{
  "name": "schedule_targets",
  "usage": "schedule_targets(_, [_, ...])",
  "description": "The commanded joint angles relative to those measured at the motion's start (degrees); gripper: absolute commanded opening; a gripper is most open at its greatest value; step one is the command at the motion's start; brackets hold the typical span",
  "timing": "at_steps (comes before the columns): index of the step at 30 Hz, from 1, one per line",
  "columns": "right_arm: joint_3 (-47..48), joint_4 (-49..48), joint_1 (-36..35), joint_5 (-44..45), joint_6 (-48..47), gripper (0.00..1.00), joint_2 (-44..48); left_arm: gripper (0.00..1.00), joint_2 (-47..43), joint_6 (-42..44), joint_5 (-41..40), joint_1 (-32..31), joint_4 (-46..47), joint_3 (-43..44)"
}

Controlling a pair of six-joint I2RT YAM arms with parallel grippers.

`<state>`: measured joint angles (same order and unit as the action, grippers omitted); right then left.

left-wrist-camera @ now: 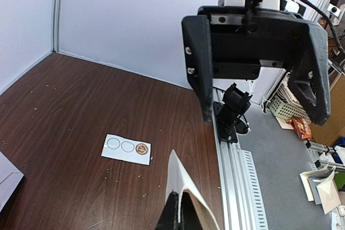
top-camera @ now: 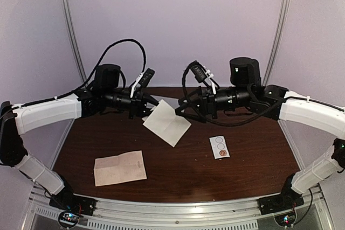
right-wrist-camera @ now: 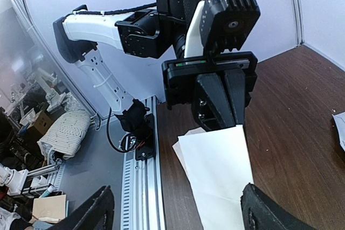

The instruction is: Place the letter into the envelope and seal it

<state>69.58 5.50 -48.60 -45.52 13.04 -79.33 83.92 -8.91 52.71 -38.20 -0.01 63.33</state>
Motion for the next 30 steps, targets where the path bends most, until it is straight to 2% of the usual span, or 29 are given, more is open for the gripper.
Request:
schedule_targets(1, [0.0,3.5,0.8,3.1,-2.2,0.81,-0.7,0.0,-1.5,1.0,3.9,0.2,2.6,-0.4])
schedule_targets(8, [1.2,4.8,0.7,2.4,-3.3,0.73,-3.7,0.0,-1.5,1.2,6.7,0.1,2.8,-0.4])
schedule_targets(17, [1.3,5.0,0.8,0.7,-3.5,0.56,-5.2,0.0,-1.3,1.3,8.6,-0.1,2.9,-0.3])
schedule_targets(23, [1.6,4.4,0.9,-0.7,-3.5,0.33,-6.2,0.0,-0.9,1.3,11.7,-0.5,2.9,-0.1])
schedule_targets(27, [1.7,3.9,0.8,-1.4,-3.3,0.05,-6.4,0.0,-0.9,1.3,11.6,-0.7,2.9,0.0])
schedule_targets(28, [1.6,3.8,0.8,-1.4,-3.3,0.0,-6.3,0.0,-0.8,1.3,11.4,-0.7,2.9,0.0])
schedule_targets(29, [1.5,3.8,0.9,-1.2,-3.3,0.0,-6.2,0.0,-0.9,1.5,10.8,-0.7,2.6,0.1])
schedule_targets(30, [1.3,3.9,0.9,-0.6,-3.4,0.0,-5.9,0.06,-1.1,1.9,9.6,-0.7,1.9,0.5])
